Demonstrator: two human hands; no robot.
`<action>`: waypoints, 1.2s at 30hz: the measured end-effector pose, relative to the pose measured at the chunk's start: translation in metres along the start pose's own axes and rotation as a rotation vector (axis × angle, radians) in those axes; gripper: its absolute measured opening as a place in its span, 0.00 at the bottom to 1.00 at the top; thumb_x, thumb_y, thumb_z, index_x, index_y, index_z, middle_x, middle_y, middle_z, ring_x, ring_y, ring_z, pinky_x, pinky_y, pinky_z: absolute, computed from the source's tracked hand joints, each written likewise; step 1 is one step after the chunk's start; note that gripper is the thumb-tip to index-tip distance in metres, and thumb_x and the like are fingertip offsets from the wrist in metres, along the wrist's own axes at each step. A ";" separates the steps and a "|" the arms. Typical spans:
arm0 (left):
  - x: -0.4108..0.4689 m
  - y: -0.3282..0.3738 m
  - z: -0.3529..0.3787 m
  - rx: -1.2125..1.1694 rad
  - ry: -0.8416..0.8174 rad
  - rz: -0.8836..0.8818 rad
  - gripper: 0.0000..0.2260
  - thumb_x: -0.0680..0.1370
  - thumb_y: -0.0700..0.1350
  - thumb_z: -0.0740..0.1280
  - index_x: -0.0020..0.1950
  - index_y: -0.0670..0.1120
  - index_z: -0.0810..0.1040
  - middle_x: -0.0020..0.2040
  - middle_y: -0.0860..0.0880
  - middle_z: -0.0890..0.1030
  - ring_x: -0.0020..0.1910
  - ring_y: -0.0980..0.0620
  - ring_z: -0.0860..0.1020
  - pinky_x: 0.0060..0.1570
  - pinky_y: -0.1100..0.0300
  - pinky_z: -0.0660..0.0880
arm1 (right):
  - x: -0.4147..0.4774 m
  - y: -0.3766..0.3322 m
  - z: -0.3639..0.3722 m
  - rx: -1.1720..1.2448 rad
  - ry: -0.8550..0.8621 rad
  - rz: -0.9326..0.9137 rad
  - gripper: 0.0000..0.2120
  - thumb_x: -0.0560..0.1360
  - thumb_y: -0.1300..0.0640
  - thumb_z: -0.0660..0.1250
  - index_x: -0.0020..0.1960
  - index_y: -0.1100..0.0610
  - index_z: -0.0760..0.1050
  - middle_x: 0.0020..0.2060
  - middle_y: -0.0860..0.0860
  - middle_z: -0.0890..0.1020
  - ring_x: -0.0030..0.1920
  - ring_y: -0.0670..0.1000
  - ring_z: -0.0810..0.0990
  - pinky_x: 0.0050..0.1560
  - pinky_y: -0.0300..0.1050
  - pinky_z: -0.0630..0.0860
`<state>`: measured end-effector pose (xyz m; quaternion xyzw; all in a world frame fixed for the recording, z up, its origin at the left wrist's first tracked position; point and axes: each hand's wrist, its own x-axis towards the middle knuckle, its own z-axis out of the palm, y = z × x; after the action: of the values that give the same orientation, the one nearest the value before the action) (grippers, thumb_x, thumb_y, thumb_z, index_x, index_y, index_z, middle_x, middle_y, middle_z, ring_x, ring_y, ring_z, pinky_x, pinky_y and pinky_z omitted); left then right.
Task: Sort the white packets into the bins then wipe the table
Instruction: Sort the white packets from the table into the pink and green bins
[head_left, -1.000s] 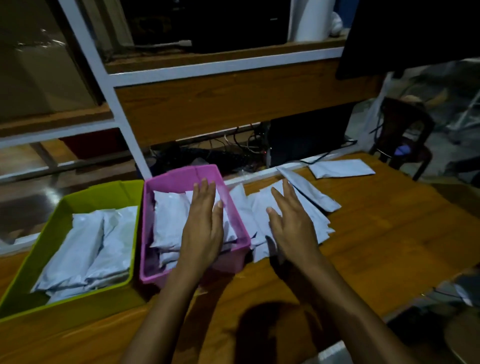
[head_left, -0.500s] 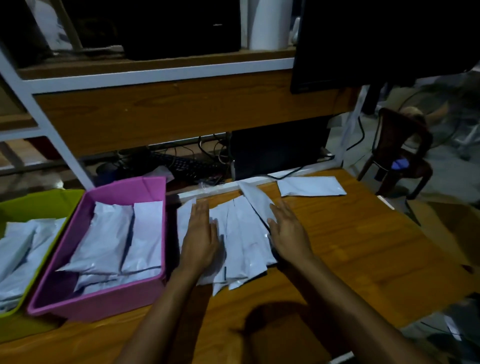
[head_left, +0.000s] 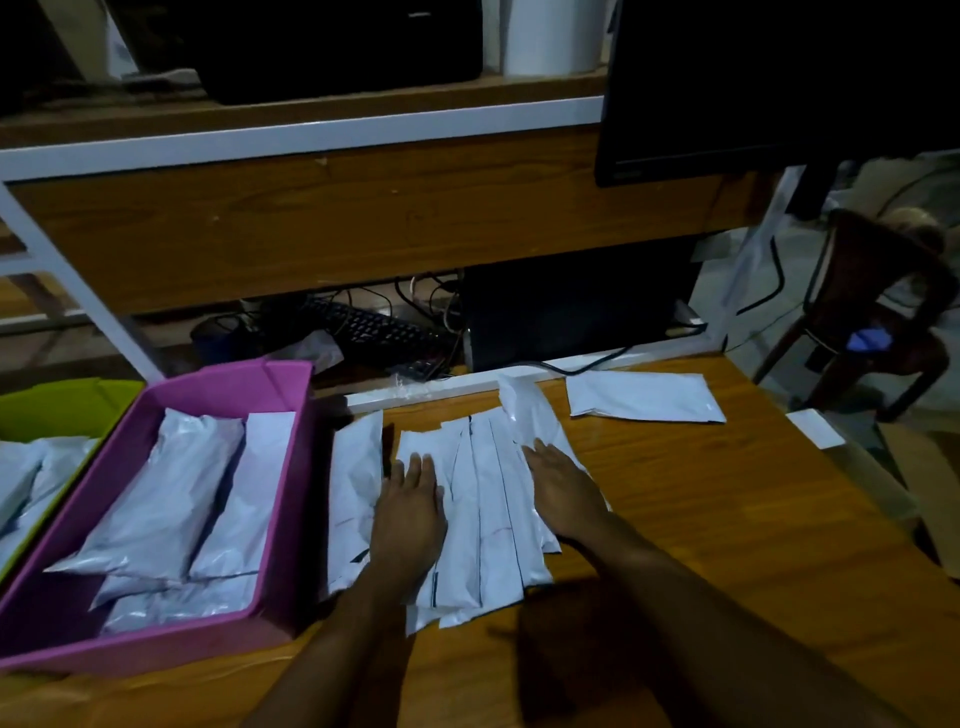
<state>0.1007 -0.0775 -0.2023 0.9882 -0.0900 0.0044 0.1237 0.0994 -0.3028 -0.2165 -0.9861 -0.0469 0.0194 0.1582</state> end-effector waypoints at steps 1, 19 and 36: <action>-0.002 0.004 0.001 -0.016 0.012 -0.003 0.22 0.83 0.48 0.49 0.75 0.41 0.62 0.74 0.41 0.65 0.74 0.38 0.61 0.72 0.45 0.61 | -0.005 0.005 0.000 -0.012 0.006 0.005 0.26 0.80 0.60 0.57 0.77 0.56 0.57 0.77 0.54 0.58 0.76 0.54 0.57 0.75 0.48 0.58; 0.007 0.025 0.028 -0.181 -0.023 0.041 0.33 0.76 0.67 0.39 0.79 0.56 0.47 0.80 0.47 0.48 0.78 0.44 0.50 0.75 0.46 0.50 | 0.003 0.063 0.001 -0.046 0.118 0.083 0.26 0.82 0.57 0.55 0.78 0.50 0.53 0.78 0.54 0.54 0.78 0.56 0.52 0.74 0.51 0.58; 0.007 0.032 -0.052 -0.536 0.229 0.309 0.24 0.82 0.51 0.47 0.78 0.47 0.54 0.77 0.53 0.52 0.78 0.54 0.51 0.75 0.60 0.48 | -0.032 -0.004 -0.079 0.087 0.407 0.344 0.29 0.78 0.72 0.55 0.77 0.57 0.58 0.76 0.54 0.60 0.77 0.54 0.56 0.74 0.48 0.60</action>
<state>0.1022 -0.0964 -0.1435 0.8883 -0.2223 0.1105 0.3864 0.0711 -0.3265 -0.1396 -0.9555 0.1548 -0.1506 0.2009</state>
